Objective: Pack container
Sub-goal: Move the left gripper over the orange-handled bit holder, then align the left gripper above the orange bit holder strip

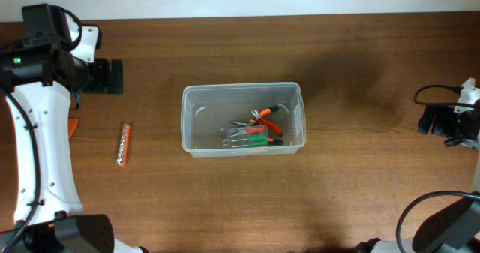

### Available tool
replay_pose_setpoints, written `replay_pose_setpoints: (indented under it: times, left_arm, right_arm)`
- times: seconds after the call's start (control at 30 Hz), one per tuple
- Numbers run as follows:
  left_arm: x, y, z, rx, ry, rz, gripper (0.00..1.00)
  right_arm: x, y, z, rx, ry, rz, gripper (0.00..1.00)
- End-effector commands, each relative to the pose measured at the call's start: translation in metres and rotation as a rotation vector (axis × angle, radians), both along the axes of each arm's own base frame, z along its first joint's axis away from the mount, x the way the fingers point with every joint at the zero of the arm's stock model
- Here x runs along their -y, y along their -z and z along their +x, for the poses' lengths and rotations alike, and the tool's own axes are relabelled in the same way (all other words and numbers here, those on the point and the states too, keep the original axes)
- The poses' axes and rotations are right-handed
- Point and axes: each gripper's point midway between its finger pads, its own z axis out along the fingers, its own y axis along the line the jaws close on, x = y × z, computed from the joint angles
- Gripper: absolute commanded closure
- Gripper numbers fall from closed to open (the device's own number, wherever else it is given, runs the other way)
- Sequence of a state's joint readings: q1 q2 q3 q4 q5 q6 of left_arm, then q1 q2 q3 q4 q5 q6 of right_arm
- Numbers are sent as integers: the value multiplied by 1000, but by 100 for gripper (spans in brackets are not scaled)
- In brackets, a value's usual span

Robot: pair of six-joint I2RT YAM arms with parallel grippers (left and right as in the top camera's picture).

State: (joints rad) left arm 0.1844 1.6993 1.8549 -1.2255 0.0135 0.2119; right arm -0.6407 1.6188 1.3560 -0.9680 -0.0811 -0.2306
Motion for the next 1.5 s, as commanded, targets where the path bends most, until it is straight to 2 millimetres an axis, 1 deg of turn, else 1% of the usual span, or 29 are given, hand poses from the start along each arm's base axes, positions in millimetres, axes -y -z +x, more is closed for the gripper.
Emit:
replay_pose_setpoints:
  times: [0.0, 0.1, 0.17, 0.37, 0.43, 0.5, 0.7, 0.93, 1.03, 1.1, 1.23, 1.33, 1.47]
  left_arm:
    - [-2, 3, 1, -11, -20, 0, 1]
    - [-2, 16, -8, -76, -24, -11, 1]
    - [-3, 29, -12, -120, -27, -19, 1]
    - [-6, 84, -28, -287, -32, -13, 1]
    - [-8, 97, -29, -320, -22, -4, 1]
    - [-15, 109, -27, -348, -35, 18, 1]
    - [-23, 121, -19, -351, -51, 17, 1]
    - [-23, 131, -17, -369, -50, 14, 1]
    - [-21, 141, -17, -394, -44, -4, 1]
    - [-17, 147, -21, -424, -38, -28, 1]
    - [-15, 161, -29, -490, -35, -42, 1]
    - [-15, 167, -33, -511, -37, -44, 1]
    - [-19, 172, -51, -573, -59, -80, 1]
  right_arm:
    - [-1, -2, 0, 12, 9, 7, 1]
    - [-1, -2, 0, 12, 9, 6, 1]
    - [-1, -2, 0, 12, 9, 7, 1]
    - [-1, -2, 0, 12, 9, 7, 1]
    - [-1, -2, 0, 12, 9, 7, 1]
    - [-1, -2, 0, 12, 9, 6, 1]
    - [-1, -2, 0, 12, 9, 7, 1]
    - [-1, -2, 0, 12, 9, 6, 2]
    - [-1, -2, 0, 12, 8, 7, 1]
    - [-1, -2, 0, 12, 9, 7, 1]
    - [-1, -2, 0, 12, 8, 7, 2]
    - [-1, -2, 0, 12, 9, 7, 1]
    - [-1, -2, 0, 12, 9, 7, 1]
